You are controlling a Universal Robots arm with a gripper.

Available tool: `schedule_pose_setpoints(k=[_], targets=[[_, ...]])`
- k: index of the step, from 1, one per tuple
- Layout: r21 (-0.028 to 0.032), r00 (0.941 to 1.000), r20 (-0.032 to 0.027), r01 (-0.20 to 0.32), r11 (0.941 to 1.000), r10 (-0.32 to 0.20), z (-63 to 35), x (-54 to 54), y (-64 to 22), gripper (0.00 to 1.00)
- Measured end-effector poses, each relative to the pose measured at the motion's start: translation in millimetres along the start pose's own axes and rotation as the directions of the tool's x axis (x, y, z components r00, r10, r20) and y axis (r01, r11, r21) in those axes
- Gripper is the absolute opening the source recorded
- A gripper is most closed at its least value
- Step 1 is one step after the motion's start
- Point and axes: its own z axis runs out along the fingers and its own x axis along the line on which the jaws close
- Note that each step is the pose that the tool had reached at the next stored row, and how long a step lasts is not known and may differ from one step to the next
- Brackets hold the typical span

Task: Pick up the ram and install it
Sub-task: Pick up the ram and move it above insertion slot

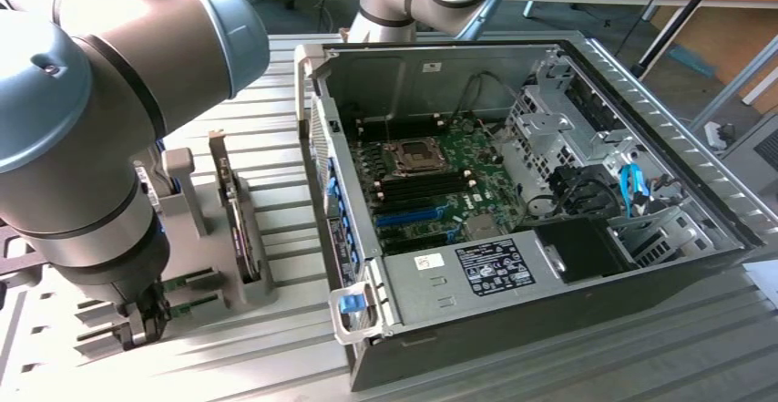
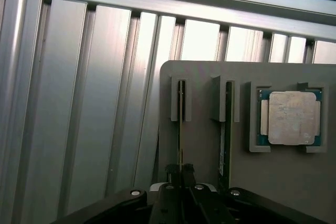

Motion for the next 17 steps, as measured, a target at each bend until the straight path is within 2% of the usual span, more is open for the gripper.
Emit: schedule_pose_setpoints(k=[8, 12, 16, 17], targets=[[0.0001, 1.0000, 0.0001, 0.000, 1.0000, 0.000, -0.1, 0.0, 0.0, 0.13], [0.0002, 1.0000, 0.0001, 0.000, 1.0000, 0.000, -11.7, -0.2, 0.3, 0.13], [0.0002, 1.0000, 0.0001, 0.000, 1.0000, 0.000, -29.4, -0.5, 0.8, 0.13], [0.0000, 1.0000, -0.0001, 0.000, 1.0000, 0.000, -37.7, -0.6, 1.0, 0.13]])
